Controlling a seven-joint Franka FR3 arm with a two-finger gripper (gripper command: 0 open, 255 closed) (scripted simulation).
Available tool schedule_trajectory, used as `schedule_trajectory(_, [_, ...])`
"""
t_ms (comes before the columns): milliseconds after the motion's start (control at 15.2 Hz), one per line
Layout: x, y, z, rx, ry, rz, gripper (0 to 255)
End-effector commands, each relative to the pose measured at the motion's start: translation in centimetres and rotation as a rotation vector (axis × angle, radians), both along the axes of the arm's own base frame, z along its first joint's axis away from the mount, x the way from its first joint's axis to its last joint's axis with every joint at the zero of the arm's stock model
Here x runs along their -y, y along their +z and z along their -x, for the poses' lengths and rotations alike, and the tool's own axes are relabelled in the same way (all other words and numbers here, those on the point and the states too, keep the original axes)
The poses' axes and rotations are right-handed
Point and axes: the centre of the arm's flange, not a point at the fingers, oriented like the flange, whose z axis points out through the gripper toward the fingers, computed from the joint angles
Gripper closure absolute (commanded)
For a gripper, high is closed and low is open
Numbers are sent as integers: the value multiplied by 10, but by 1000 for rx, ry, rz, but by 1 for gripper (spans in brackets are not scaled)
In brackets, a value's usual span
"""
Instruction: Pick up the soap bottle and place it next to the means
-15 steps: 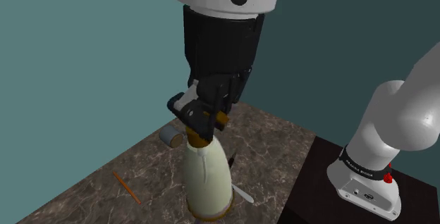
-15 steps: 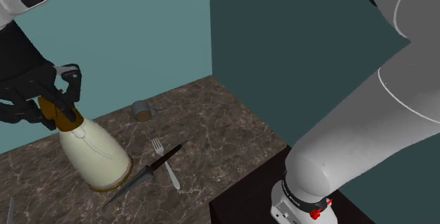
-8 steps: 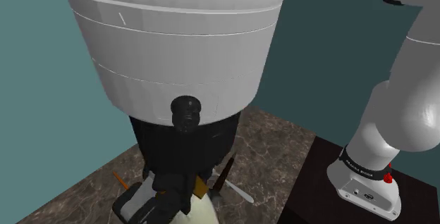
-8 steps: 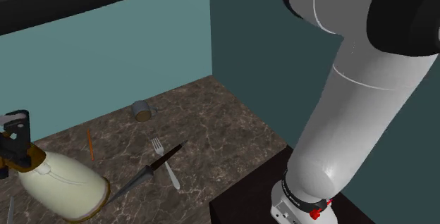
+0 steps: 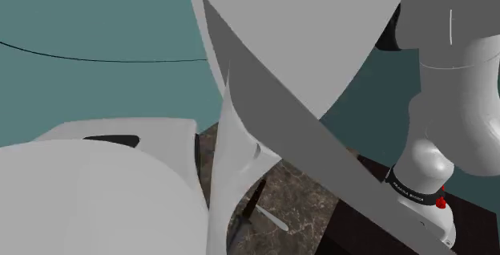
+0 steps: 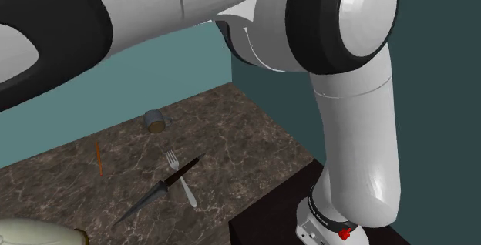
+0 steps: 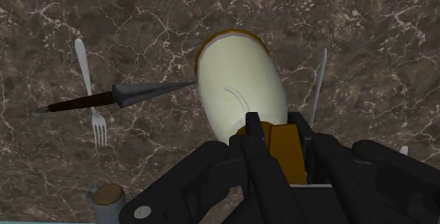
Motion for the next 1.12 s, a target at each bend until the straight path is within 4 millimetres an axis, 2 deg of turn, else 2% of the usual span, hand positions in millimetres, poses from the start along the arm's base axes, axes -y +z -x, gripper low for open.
schedule_trajectory(0, [-20, -10, 12, 2, 0, 0, 255])
schedule_trajectory(132, [-42, -19, 22, 2, 0, 0, 255])
schedule_trajectory(1056, [-42, -93, 22, 2, 0, 0, 255])
